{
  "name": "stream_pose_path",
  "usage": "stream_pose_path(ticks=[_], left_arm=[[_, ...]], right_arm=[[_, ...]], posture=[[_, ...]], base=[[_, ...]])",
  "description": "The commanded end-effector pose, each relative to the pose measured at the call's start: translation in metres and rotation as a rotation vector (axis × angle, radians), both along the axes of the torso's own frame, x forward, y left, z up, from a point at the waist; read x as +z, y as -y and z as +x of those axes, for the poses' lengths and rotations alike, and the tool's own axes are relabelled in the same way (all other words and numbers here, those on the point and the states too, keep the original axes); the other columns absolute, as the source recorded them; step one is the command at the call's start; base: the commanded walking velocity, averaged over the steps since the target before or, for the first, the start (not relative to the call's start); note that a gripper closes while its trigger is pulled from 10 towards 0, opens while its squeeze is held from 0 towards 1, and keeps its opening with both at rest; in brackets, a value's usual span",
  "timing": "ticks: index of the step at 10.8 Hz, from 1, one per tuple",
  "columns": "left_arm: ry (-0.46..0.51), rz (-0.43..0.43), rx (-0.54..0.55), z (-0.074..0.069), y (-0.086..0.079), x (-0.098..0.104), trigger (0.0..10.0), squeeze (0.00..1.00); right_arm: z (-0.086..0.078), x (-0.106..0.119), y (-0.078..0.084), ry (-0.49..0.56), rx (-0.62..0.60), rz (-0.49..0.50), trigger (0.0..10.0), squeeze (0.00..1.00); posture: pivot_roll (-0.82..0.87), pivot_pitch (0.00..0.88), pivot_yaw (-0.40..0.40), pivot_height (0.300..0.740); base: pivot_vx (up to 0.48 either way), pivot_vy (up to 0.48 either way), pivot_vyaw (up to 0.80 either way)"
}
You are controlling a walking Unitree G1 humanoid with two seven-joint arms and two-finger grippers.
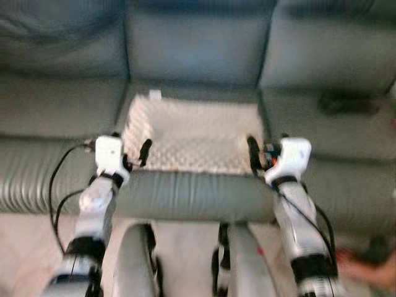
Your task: Move the pillow to the sofa
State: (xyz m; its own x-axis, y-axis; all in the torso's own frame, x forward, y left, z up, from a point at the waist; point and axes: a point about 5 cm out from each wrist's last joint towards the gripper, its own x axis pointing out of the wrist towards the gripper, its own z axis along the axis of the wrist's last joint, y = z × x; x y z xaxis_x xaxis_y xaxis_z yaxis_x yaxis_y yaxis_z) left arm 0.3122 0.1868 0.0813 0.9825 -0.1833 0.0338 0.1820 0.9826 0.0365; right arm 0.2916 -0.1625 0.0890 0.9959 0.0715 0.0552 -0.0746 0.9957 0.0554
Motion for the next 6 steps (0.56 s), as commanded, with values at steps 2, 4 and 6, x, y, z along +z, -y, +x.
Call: stream_pose_path(ticks=[2,4,6], left_arm=[[-0.066,-0.048,-0.008,-0.009,0.003,-0.008,10.0,0.0],[-0.077,-0.05,-0.033,-0.012,0.014,-0.007,10.0,0.0],[-0.095,-0.065,-0.064,-0.014,0.023,-0.008,10.0,0.0]], right_arm=[[-0.013,-0.003,-0.005,-0.022,0.029,0.002,10.0,0.0],[-0.013,0.0,-0.009,-0.02,0.025,-0.009,10.0,0.0],[-0.013,0.003,-0.008,-0.021,0.024,-0.018,10.0,0.0]], posture=[[-0.03,0.0,-0.062,0.614],[-0.04,0.0,-0.052,0.638],[-0.06,0.024,-0.035,0.678]], base=[[0.0,0.0,0.0],[0.0,0.0,0.0],[0.0,0.0,0.0]])
